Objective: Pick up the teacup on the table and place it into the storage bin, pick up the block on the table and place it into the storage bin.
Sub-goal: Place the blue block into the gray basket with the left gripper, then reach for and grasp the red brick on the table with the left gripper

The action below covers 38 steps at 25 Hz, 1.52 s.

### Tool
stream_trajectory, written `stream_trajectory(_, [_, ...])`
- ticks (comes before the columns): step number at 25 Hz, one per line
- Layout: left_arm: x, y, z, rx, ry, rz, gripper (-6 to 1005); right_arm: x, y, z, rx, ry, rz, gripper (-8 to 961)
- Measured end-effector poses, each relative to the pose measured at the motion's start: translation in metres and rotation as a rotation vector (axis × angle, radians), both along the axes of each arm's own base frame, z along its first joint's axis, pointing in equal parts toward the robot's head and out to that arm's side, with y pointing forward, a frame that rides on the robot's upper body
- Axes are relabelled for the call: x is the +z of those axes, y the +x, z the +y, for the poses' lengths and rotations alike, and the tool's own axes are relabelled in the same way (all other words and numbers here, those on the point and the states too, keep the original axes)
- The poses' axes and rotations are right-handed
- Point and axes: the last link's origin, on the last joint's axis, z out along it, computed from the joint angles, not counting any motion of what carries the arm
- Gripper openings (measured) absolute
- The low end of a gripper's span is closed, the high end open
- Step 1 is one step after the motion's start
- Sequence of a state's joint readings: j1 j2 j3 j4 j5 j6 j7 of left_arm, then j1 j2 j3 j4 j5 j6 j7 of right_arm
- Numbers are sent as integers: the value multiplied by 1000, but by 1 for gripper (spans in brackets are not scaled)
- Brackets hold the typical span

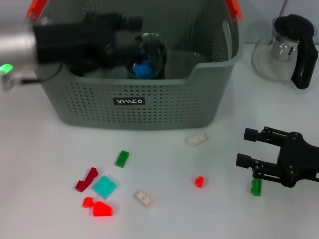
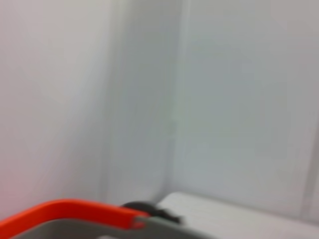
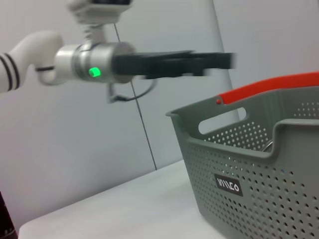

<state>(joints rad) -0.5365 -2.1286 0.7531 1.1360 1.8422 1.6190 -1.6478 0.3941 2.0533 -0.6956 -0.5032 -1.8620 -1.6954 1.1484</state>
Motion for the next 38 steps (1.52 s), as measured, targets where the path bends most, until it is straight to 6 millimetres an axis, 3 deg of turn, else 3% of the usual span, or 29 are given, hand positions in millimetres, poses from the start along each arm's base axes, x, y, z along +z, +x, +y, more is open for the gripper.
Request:
stream_trajectory(4, [-3,-38,-46,-83,-77,-53,699,-1,-1,1,-1,6,4,759])
stream_trajectory(6, [-5,-45,-53,-83,-78,-53,699,-1,-2,2,-1,6,5,759])
stream_trajectory(7, [-15,-68,-70,-47,-62,-16,699,-1,-2,2,1,6,5,759])
stream_trajectory(15, [-40,-128,-106,73,-43,84,700,-1,-4,3,7,3,10,759])
stream_trajectory(29, [-71,-168,-116,115,38,258,700,-3,-3,4,-4,8,7,759])
stream_trajectory(38, [-74,-181,-115,169,79,303,697,-3,-4,4,-3,7,7,759])
